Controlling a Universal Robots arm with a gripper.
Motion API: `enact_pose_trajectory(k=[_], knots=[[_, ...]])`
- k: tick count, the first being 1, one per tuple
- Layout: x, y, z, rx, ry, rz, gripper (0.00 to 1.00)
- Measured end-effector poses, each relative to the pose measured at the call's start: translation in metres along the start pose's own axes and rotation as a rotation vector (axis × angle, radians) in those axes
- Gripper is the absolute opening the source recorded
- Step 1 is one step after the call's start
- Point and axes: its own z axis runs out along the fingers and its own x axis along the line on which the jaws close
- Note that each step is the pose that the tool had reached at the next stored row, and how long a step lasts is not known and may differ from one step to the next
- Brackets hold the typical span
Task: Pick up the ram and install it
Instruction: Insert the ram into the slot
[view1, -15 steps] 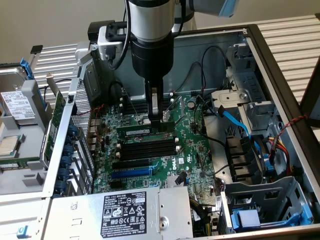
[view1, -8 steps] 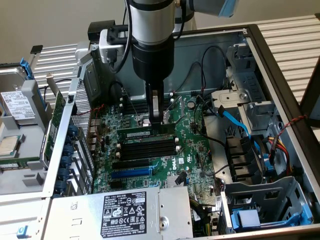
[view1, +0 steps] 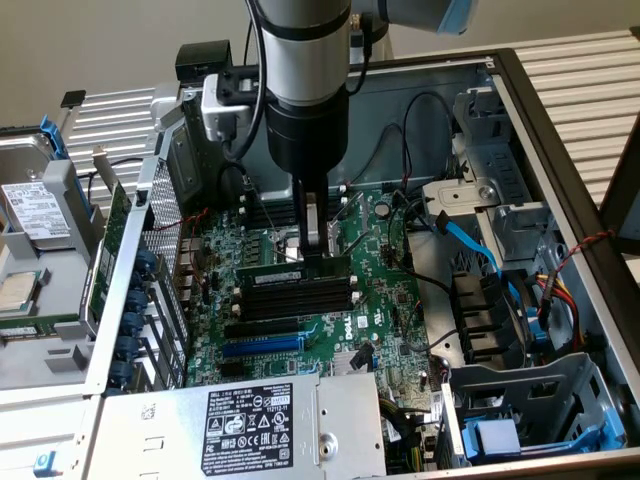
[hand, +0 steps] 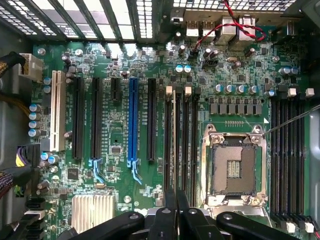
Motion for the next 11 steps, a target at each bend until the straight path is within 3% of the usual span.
enact_pose_trajectory(k=[11], knots=[[0.0014,-0.0001,0.0053,-0.0079,0.001,-0.001,0.12]])
